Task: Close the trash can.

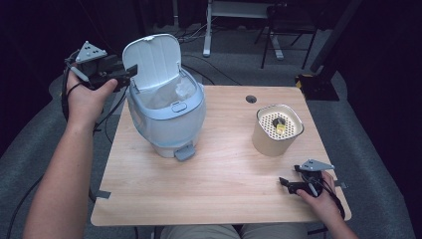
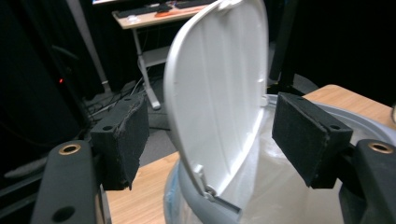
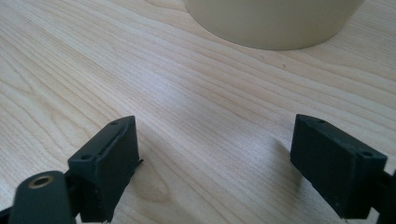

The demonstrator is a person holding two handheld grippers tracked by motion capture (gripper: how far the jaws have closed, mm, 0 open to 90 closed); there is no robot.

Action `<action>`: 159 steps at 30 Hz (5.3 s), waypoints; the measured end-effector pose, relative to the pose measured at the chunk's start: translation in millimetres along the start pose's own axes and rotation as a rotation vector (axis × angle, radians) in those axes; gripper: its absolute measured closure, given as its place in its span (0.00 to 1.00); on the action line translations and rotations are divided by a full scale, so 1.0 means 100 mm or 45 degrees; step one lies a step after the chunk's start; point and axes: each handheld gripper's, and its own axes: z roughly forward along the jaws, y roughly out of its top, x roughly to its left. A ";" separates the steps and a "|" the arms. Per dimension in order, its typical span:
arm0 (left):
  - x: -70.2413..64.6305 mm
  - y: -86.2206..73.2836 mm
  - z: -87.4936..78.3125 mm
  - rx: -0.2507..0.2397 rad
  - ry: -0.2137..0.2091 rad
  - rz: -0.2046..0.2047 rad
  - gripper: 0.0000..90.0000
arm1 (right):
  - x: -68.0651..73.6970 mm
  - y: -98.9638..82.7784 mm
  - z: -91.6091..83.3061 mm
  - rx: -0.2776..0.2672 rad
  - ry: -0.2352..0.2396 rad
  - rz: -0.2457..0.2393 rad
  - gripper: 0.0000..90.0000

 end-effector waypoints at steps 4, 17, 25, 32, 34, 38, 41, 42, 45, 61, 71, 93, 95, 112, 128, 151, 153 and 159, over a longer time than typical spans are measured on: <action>0.03 0.01 0.05 -0.016 -0.048 -0.033 0.31 | 0.01 0.00 0.00 0.000 -0.001 0.001 0.17; 0.01 0.03 0.08 -0.057 -0.142 -0.031 0.33 | 0.01 0.00 0.00 -0.001 0.000 0.001 0.17; -0.12 -0.01 -0.09 -0.036 -0.244 0.044 0.39 | 0.02 0.00 0.00 -0.004 0.003 -0.001 0.17; -0.40 -0.07 -0.22 -0.033 -0.342 0.121 0.39 | 0.02 0.00 0.00 -0.002 0.003 0.000 0.17; -0.44 -0.08 -0.23 -0.031 -0.357 0.125 0.39 | 0.03 0.00 0.00 -0.002 0.003 0.000 0.17; -0.55 -0.12 -0.23 0.013 -0.415 0.138 0.42 | 0.03 -0.01 -0.01 -0.003 0.004 -0.004 0.17; -0.60 -0.17 -0.18 0.029 -0.464 0.113 0.43 | 0.03 -0.01 -0.01 -0.003 0.004 -0.005 0.17; -0.61 -0.19 -0.16 0.035 -0.478 0.104 0.43 | 0.03 -0.01 -0.01 -0.003 0.006 -0.005 0.17; -0.64 -0.22 -0.11 0.050 -0.510 0.096 0.45 | 0.03 -0.01 -0.01 -0.003 0.007 -0.005 0.17; -0.75 -0.30 0.17 0.145 -0.574 0.030 0.62 | 0.04 -0.01 -0.01 -0.003 0.008 -0.004 0.17; -0.73 -0.34 0.23 0.168 -0.579 0.024 0.73 | 0.04 -0.01 -0.01 -0.001 0.006 -0.006 0.17; -0.87 -0.38 -0.01 0.065 -0.677 0.052 0.55 | 0.05 -0.01 -0.01 -0.003 0.014 -0.013 0.17; -0.94 -0.42 -0.12 0.052 -0.700 0.068 0.55 | 0.05 -0.01 -0.01 -0.003 0.015 -0.013 0.17; -1.39 -0.97 -0.46 0.110 -0.710 0.177 0.44 | 0.06 -0.01 -0.01 -0.003 0.017 -0.010 0.17; -1.55 -1.64 -0.25 0.254 -0.680 0.173 0.42 | 0.06 -0.01 -0.01 -0.002 0.018 -0.011 0.17; -1.56 -2.43 0.16 0.420 -0.604 0.121 0.37 | 0.06 0.00 -0.01 -0.002 0.020 -0.012 0.17; -1.58 -2.45 0.18 0.445 -0.591 0.133 0.36 | 0.06 0.00 -0.01 -0.002 0.019 -0.012 0.17; -1.62 -2.52 0.25 0.535 -0.544 0.152 0.31 | 0.06 0.00 -0.01 -0.002 0.019 -0.012 0.17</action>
